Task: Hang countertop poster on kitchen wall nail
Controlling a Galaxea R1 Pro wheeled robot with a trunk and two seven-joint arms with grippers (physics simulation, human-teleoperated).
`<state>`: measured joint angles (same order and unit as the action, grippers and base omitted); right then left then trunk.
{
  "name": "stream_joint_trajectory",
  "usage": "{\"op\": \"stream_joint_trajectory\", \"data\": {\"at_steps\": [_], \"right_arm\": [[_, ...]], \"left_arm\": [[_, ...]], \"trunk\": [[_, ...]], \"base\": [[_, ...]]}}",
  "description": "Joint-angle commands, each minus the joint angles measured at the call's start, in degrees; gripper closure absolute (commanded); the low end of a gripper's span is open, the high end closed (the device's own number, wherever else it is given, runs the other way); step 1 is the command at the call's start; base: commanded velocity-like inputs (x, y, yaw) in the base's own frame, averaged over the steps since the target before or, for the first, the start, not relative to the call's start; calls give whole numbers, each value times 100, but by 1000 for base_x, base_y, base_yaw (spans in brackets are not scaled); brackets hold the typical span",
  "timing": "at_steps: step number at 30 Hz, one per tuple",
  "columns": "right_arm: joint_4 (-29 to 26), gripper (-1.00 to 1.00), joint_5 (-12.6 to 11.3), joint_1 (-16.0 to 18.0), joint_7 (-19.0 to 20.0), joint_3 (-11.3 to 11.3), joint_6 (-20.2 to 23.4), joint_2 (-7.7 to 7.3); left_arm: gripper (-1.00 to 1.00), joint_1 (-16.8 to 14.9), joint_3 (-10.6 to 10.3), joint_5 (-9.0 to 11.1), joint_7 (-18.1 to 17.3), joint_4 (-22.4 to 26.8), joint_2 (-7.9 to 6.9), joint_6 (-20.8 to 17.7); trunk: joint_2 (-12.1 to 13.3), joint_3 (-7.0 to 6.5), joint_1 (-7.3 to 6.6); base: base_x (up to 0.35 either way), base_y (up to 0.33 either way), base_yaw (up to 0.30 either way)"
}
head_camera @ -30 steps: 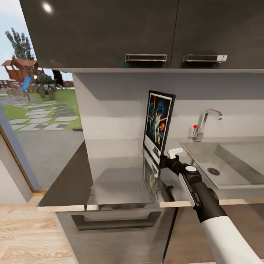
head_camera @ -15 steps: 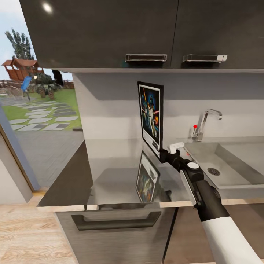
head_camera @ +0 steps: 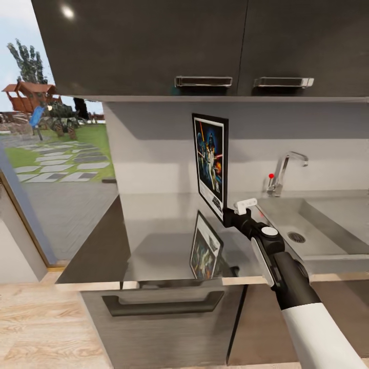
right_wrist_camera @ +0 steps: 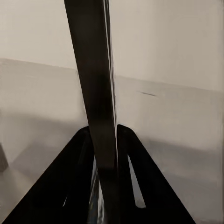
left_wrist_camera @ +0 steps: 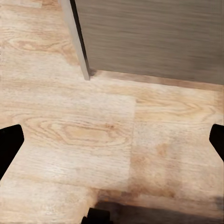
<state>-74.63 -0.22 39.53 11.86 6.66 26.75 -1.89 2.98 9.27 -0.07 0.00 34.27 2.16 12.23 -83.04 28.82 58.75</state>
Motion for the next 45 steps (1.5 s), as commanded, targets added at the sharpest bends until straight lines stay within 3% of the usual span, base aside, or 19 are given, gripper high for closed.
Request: {"op": "stream_joint_trajectory", "data": {"at_steps": [1,14,21,30,45], "right_arm": [[-8,100,-14,5,18,6,31,0],[-23,100,-22,2,18,26,26,4],[-287,100,-24,-33,31,39,29,2],[-364,100,-22,-54,663,30,27,-4],[-369,100,-27,-59,747,54,32,3]], "left_arm": [[-100,1,14,-2,0,6,4,8],[-100,1,14,-2,0,6,4,8],[-100,1,14,-2,0,4,4,8],[-100,1,14,-2,0,2,4,8],[-100,1,14,-2,0,1,4,8]], "trunk": [[-3,5,-2],[-3,5,-2],[-3,5,-2],[-3,5,-2],[-3,5,-2]], "base": [[-275,0,0],[-322,0,0],[-335,0,0],[-327,0,0],[-278,0,0]]}}
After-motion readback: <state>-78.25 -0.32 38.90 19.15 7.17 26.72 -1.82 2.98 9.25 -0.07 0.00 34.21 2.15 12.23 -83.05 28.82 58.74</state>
